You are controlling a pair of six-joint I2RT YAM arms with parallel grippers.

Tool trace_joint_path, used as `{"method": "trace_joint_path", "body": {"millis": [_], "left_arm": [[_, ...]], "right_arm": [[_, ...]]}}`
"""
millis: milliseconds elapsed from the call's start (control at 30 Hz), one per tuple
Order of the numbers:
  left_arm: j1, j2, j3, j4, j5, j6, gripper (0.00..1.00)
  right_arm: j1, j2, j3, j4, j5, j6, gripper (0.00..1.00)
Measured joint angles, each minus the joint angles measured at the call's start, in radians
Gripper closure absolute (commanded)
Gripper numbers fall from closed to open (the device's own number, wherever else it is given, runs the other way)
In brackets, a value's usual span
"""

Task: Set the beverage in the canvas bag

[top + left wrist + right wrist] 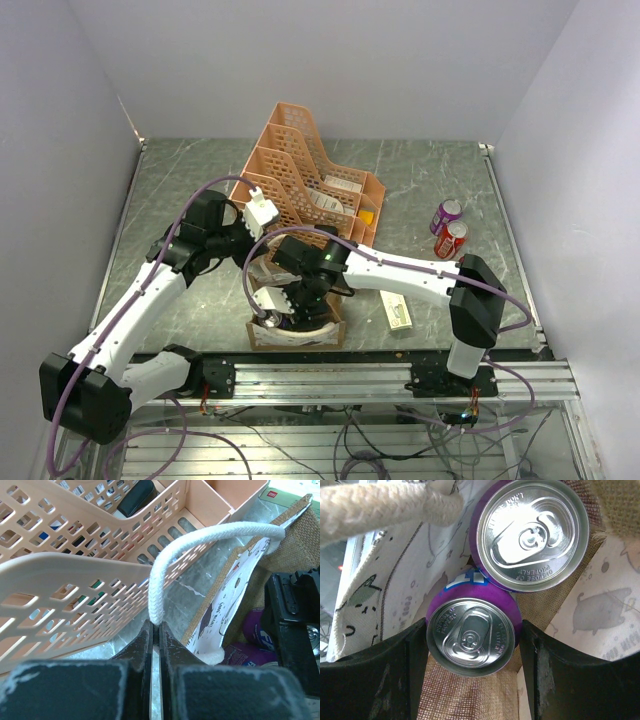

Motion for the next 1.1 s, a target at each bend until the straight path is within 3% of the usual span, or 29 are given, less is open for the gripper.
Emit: {"method": "trace_joint_path", "body": {"millis": [67, 467, 633, 1100], "left_arm": [[0.0, 0.0, 0.0, 0.0, 0.0, 0.0, 0.93], [0.0, -0.001, 0.0, 0.0, 0.0, 0.001, 0.93], [0.0, -0.007, -0.002, 0.0, 0.0, 0.001, 0.93], [0.0, -0.013, -0.003, 0.001, 0.0, 0.001, 0.93]], "right_arm": [[0.0, 0.0, -0.002, 0.003, 0.0, 0.0, 0.82], [0.0, -0.004, -0.006, 0.007, 0.005, 0.006, 0.37], [0.001, -0.006, -0.006, 0.007, 0.012, 0.012, 0.26], [0.011, -0.006, -0.023, 0.037, 0.026, 0.026, 0.17]]}}
